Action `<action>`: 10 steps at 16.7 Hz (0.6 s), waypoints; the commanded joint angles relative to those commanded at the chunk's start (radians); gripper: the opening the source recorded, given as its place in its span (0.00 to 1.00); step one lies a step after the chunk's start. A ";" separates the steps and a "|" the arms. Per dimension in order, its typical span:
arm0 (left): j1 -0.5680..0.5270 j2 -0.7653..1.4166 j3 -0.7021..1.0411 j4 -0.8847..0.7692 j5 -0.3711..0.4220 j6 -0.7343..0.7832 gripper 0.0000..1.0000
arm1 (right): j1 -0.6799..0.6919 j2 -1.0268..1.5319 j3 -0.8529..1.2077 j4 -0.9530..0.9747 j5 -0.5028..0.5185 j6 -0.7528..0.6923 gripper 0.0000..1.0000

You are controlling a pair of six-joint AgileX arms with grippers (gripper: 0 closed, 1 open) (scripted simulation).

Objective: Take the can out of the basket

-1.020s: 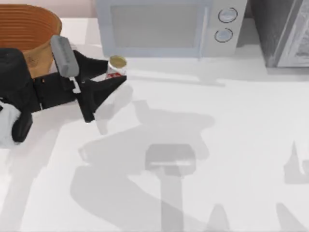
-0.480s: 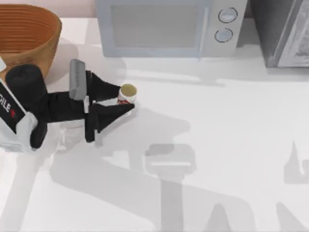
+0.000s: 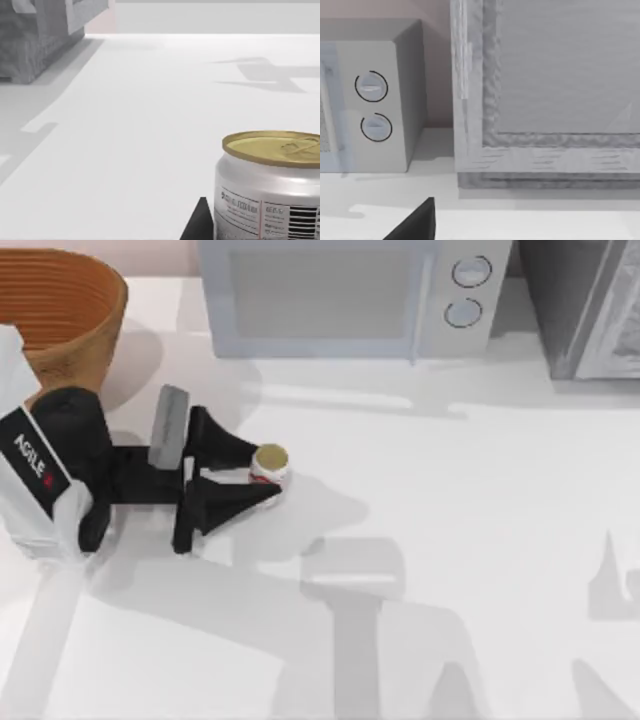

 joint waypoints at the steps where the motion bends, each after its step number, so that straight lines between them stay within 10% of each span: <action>1: 0.000 0.000 0.000 0.000 0.000 0.000 0.00 | 0.000 0.000 0.000 0.000 0.000 0.000 1.00; 6: 0.000 0.000 0.000 0.000 0.000 0.000 0.00 | 0.000 0.000 0.000 0.000 0.000 0.000 1.00; 10: 0.000 0.000 0.000 0.000 0.000 0.000 0.30 | 0.000 0.000 0.000 0.000 0.000 0.000 1.00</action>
